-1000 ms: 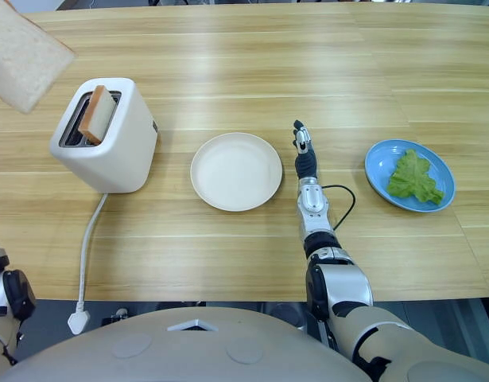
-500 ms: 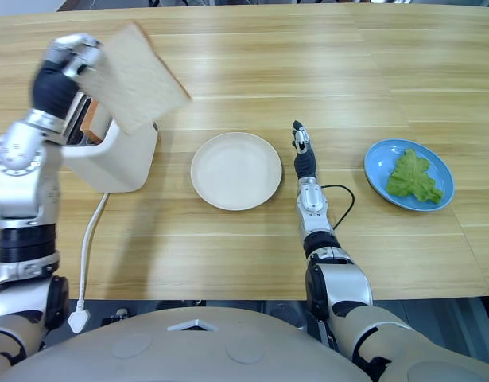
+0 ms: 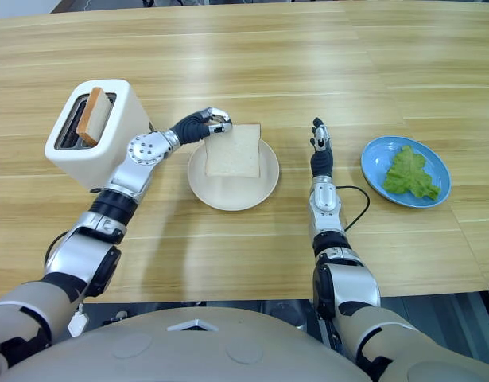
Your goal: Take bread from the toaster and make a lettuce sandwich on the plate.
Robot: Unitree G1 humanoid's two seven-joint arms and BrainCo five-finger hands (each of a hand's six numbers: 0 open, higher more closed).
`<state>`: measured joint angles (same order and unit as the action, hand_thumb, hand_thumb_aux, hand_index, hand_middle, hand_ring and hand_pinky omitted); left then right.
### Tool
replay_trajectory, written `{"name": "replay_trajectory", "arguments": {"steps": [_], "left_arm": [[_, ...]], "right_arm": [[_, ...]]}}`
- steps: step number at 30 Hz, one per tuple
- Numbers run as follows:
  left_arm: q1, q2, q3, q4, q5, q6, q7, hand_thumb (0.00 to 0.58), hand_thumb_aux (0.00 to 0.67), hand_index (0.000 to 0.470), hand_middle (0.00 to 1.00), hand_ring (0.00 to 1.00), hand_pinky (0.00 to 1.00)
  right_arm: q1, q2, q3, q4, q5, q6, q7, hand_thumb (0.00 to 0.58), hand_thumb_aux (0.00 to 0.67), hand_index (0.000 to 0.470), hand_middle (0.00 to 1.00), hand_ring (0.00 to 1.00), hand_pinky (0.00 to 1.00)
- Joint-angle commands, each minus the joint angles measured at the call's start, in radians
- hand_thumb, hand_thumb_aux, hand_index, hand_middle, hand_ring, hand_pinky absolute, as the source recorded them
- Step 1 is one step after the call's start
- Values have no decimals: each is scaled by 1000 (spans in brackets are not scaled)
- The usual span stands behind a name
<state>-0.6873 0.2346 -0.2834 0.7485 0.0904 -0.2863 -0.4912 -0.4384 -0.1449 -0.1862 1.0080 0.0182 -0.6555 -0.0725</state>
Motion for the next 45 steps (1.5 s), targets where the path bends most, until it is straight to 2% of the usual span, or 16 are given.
{"name": "replay_trajectory", "arguments": {"steps": [1,5,9,10,15,19,23,26,28,30,33,35,38,40,42,45], "left_arm": [[-60,-19,-31,202,95,-92,60,580,670,460,1000,1000,1000],[-94,-33,-61,334,171,-153,128,580,670,460,1000,1000,1000],[-102,-34,-97,389,238,-166,151,580,670,460,1000,1000,1000],[-105,-22,-122,390,279,-171,188,0,0,0,0,0,0],[-105,60,-211,294,465,-187,392,0,0,0,0,0,0],[-18,203,-234,-113,691,-108,561,0,0,0,0,0,0],[105,317,-131,-580,825,-10,608,0,0,0,0,0,0],[184,349,-49,-806,837,32,589,0,0,0,0,0,0],[257,341,13,-919,750,58,537,0,0,0,0,0,0],[343,301,47,-951,598,80,470,0,0,0,0,0,0],[468,210,89,-904,362,103,406,0,0,0,0,0,0],[546,124,142,-850,181,143,367,0,0,0,0,0,0],[626,52,184,-755,84,119,373,0,0,0,0,0,0],[655,14,192,-694,46,90,374,0,0,0,0,0,0],[669,-20,194,-637,42,35,404,0,0,0,0,0,0],[685,-76,193,-562,21,-19,423,0,0,0,0,0,0]], "right_arm": [[15,-1,-3,-16,8,18,0,0,0,0,0,0,0],[20,1,-2,-30,3,23,1,0,0,0,0,0,0],[29,2,1,-50,-1,28,1,0,0,0,0,0,0],[31,3,2,-55,-1,30,2,0,0,0,0,0,0],[39,3,4,-76,0,38,12,0,0,0,0,0,0],[51,4,5,-97,-1,45,17,0,0,0,0,0,0],[59,9,8,-113,-5,49,17,0,0,0,0,0,0],[71,3,35,-148,-53,33,-4,0,0,0,0,0,0],[89,2,68,-220,-87,21,-1,0,0,0,0,0,0],[121,-24,113,-348,-178,21,-19,0,0,0,0,0,0],[181,-111,155,-649,-368,78,-24,0,0,0,0,0,0],[204,-203,137,-839,-488,151,-3,0,0,0,0,0,0],[207,-384,67,-982,-614,254,32,0,0,0,0,0,0],[198,-513,25,-965,-668,307,36,0,0,0,0,0,0],[175,-637,17,-855,-730,344,10,0,0,0,0,0,0],[132,-772,84,-632,-835,386,-52,0,0,0,0,0,0]]}}
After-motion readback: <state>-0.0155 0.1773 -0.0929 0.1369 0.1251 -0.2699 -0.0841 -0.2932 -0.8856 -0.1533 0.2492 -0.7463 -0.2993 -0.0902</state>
